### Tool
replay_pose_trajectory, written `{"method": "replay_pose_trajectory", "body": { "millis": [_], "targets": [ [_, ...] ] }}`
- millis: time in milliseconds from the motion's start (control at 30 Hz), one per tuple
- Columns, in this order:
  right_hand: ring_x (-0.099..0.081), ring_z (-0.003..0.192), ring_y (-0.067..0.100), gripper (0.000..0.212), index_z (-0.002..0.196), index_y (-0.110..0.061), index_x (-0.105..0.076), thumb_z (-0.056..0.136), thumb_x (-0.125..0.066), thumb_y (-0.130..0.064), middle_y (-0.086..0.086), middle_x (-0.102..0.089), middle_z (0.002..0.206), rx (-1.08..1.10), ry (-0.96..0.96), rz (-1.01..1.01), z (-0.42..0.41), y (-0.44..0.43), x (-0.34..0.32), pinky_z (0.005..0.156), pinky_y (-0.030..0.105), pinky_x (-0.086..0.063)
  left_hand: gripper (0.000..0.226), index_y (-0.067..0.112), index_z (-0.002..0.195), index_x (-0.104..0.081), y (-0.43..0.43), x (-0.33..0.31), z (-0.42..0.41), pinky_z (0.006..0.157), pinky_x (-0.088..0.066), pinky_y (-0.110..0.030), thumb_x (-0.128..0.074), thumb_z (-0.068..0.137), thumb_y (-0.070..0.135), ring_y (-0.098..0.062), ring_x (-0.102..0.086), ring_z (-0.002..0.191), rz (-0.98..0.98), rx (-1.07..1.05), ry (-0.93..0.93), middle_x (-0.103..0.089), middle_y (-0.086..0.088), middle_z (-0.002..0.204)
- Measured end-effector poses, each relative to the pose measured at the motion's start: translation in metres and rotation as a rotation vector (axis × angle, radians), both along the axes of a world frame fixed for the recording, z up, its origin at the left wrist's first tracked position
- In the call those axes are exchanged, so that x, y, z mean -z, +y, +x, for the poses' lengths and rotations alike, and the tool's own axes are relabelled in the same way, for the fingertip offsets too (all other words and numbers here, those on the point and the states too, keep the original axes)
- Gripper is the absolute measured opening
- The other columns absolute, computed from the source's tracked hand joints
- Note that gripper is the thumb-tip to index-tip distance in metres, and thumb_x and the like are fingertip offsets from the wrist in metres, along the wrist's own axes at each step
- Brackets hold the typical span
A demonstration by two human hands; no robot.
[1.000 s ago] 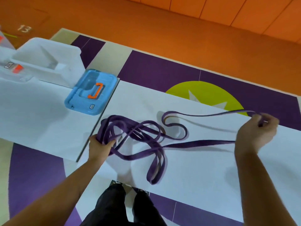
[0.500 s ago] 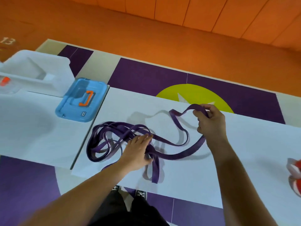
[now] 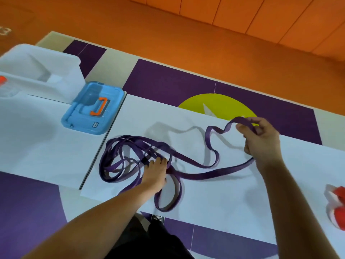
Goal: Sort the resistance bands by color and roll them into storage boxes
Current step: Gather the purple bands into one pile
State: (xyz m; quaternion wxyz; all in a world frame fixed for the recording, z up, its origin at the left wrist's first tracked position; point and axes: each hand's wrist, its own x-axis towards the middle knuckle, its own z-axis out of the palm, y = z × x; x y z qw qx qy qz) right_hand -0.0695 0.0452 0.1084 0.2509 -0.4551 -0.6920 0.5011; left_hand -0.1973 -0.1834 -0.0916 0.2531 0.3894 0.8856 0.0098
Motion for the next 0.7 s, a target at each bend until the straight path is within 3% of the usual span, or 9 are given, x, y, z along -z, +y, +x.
{"method": "replay_pose_trajectory", "body": {
  "millis": [67,133,267,333,400,500,600,667,700],
  "targets": [
    [-0.04,0.039,0.01,0.018,0.102,-0.021,-0.066,0.088,-0.077,-0.016,-0.013,-0.056,0.051,-0.028,-0.031,-0.023,-0.005,-0.007,0.011,0.045,0.025,-0.035,0.041,0.019,0.134,-0.053,-0.005,0.0,-0.005,0.106,-0.04,-0.045,-0.064,0.096,0.027,-0.03,-0.052,0.124,-0.006,0.026,0.081,-0.056,-0.003,0.134],
    [-0.043,0.041,0.01,0.018,0.103,-0.022,-0.066,0.088,-0.076,-0.018,-0.013,-0.057,0.054,-0.058,-0.053,-0.038,-0.009,-0.011,0.017,0.051,0.027,-0.037,0.031,0.02,0.125,-0.062,-0.007,-0.007,-0.012,0.107,-0.039,-0.044,-0.062,0.095,0.029,-0.03,-0.052,0.122,0.121,0.007,0.076,-0.06,-0.001,0.129],
    [-0.056,0.058,0.005,0.02,0.104,-0.026,-0.069,0.087,-0.077,-0.018,-0.007,-0.067,0.085,-0.117,-0.056,-0.043,-0.015,-0.02,0.019,0.065,0.027,-0.044,0.018,0.014,0.102,-0.064,0.001,-0.062,-0.023,0.088,-0.043,-0.031,-0.07,0.086,0.018,-0.028,-0.054,0.107,0.478,-0.07,-0.075,-0.06,0.002,0.106],
    [-0.057,0.064,0.001,0.022,0.108,-0.026,-0.068,0.088,-0.076,-0.02,-0.007,-0.068,0.098,-0.178,-0.039,-0.041,-0.02,-0.028,0.02,0.068,0.022,-0.045,0.019,0.019,0.087,-0.057,0.012,-0.108,-0.023,0.074,-0.037,-0.027,-0.074,0.08,0.016,-0.023,-0.054,0.09,0.574,-0.065,-0.165,-0.052,0.008,0.088],
    [-0.063,0.081,0.006,0.026,0.111,-0.028,-0.067,0.086,-0.073,-0.029,-0.009,-0.07,0.106,-0.261,0.039,-0.112,-0.026,-0.038,0.019,0.074,0.026,-0.05,0.022,0.021,0.083,-0.057,0.023,-0.155,-0.024,0.07,-0.042,-0.027,-0.077,0.077,0.016,-0.013,-0.055,0.077,0.651,-0.074,-0.286,-0.052,0.012,0.081],
    [-0.066,0.107,0.023,0.044,0.122,-0.019,-0.065,0.085,-0.075,-0.04,0.003,-0.07,0.118,-0.395,0.285,-0.351,-0.035,-0.048,0.018,0.089,0.039,-0.054,0.015,0.013,0.084,-0.065,0.038,-0.204,-0.029,0.063,-0.044,-0.021,-0.077,0.075,0.009,-0.003,-0.054,0.061,0.784,-0.068,-0.371,-0.06,0.012,0.072],
    [-0.061,0.116,0.028,0.085,0.147,-0.01,-0.047,0.085,-0.071,-0.061,0.014,-0.063,0.128,-0.525,0.505,-0.517,-0.039,-0.052,0.014,0.093,0.037,-0.051,0.011,0.008,0.08,-0.068,0.055,-0.234,-0.038,0.062,-0.043,-0.027,-0.078,0.077,0.009,-0.01,-0.053,0.057,0.884,-0.136,-0.433,-0.062,0.002,0.066],
    [-0.056,0.127,0.034,0.09,0.151,-0.008,-0.041,0.084,-0.074,-0.058,0.018,-0.058,0.138,-0.575,0.517,-0.504,-0.039,-0.056,0.008,0.101,0.042,-0.051,0.01,0.005,0.082,-0.071,0.065,-0.248,-0.044,0.067,-0.047,-0.029,-0.079,0.078,0.008,-0.013,-0.057,0.064,0.956,-0.205,-0.457,-0.068,-0.007,0.073],
    [-0.062,0.12,0.032,0.085,0.145,-0.011,-0.047,0.08,-0.08,-0.053,0.015,-0.063,0.132,-0.586,0.461,-0.467,-0.039,-0.058,0.003,0.096,0.042,-0.055,0.01,0.002,0.082,-0.071,0.069,-0.253,-0.045,0.069,-0.046,-0.027,-0.079,0.079,0.006,-0.012,-0.057,0.066,0.98,-0.236,-0.469,-0.067,-0.007,0.074]
  ]
}}
